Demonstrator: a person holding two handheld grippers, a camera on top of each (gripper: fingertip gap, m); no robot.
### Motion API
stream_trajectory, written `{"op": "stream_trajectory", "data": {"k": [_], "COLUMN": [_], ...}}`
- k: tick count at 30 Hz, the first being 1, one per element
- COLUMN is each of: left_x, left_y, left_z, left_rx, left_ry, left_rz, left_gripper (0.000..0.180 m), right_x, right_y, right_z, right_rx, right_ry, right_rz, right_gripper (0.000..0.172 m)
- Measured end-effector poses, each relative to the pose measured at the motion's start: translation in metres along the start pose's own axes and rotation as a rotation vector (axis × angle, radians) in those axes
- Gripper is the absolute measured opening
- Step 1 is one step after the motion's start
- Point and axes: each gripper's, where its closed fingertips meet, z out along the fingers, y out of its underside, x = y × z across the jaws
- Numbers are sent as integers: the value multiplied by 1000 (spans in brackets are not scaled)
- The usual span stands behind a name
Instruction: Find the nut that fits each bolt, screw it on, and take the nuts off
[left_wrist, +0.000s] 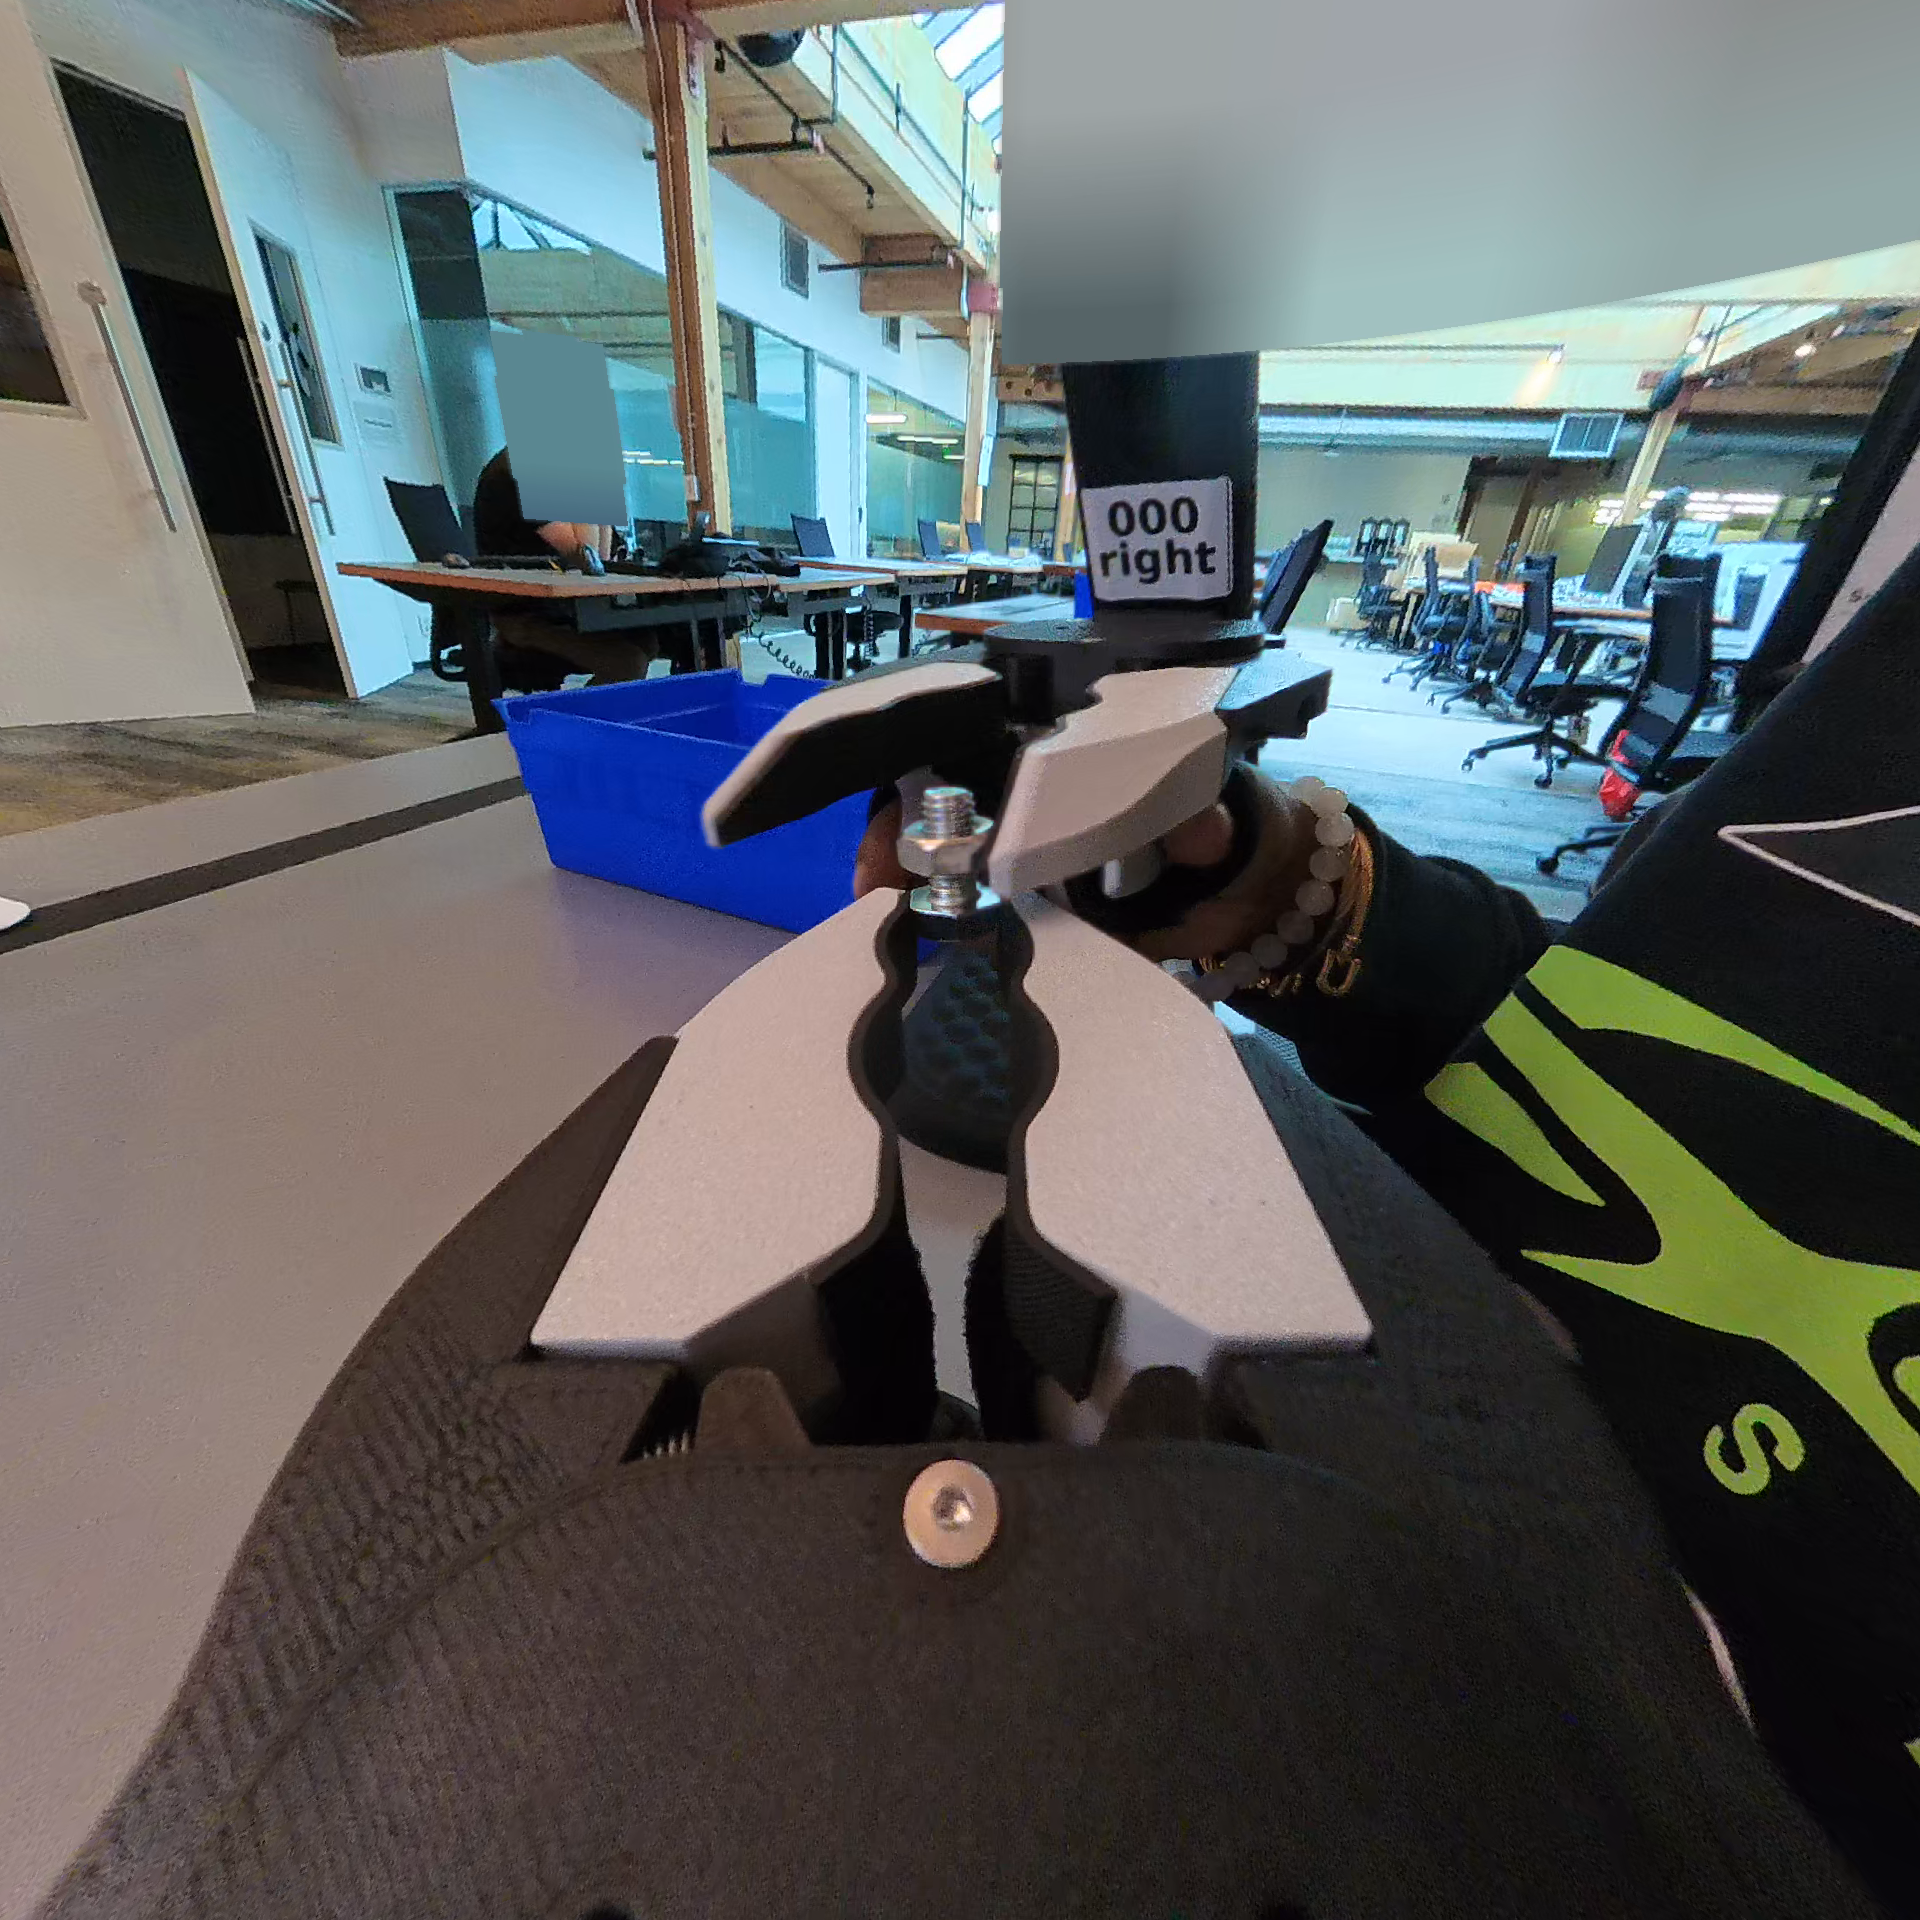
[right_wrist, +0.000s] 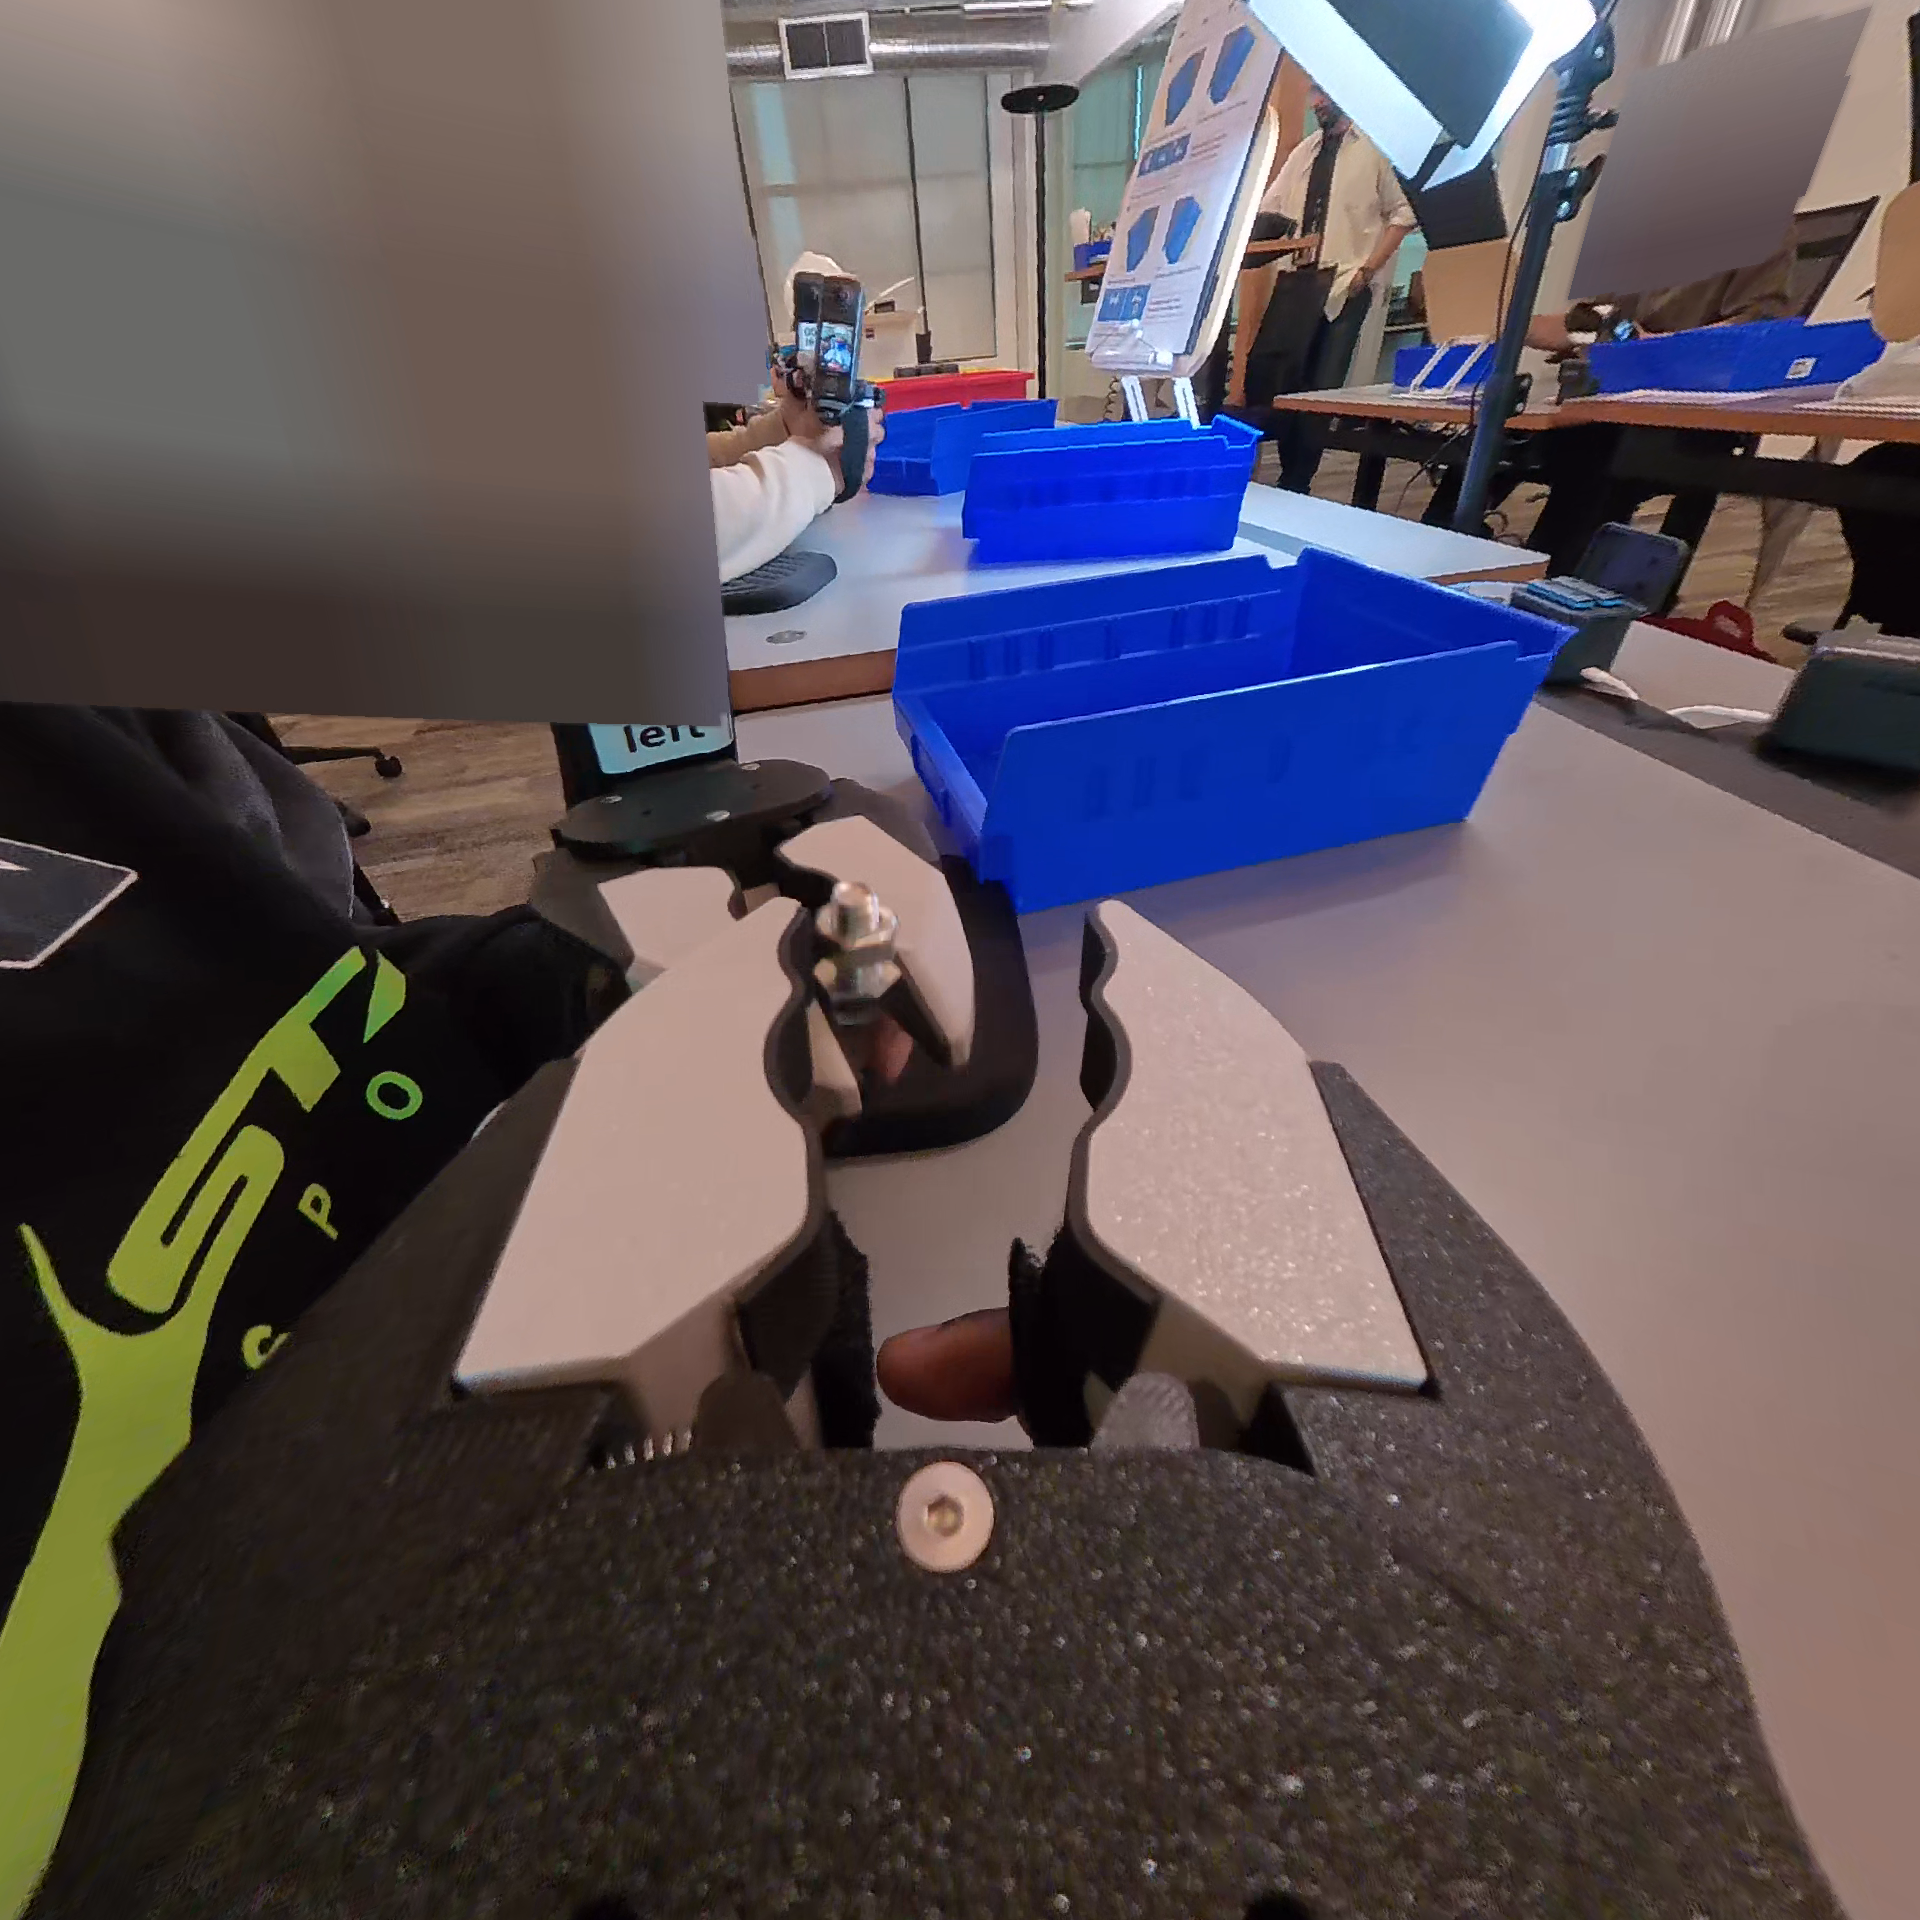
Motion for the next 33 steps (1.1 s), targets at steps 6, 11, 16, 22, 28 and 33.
{"op": "stream_trajectory", "data": {"k": [6,11,16,22,28,33], "left_x": [-4,-4,-2,3,1,-2], "left_y": [-1,1,6,10,5,3], "left_z": [-7,-7,-3,1,-3,-9], "left_rx": [6,-1,-29,-57,-23,-11], "left_ry": [-9,-12,-13,-5,0,-2], "left_rz": [4,4,27,60,37,38], "left_gripper": [14,15,14,15,15,14], "right_x": [28,13,-6,-5,-1,27], "right_y": [-7,-10,-6,4,2,1], "right_z": [-35,-30,-6,14,-3,-32], "right_rx": [65,78,68,2,12,36], "right_ry": [132,62,-30,-4,6,147], "right_rz": [17,11,32,18,14,20], "right_gripper": [10,18,49,55,47,6]}}
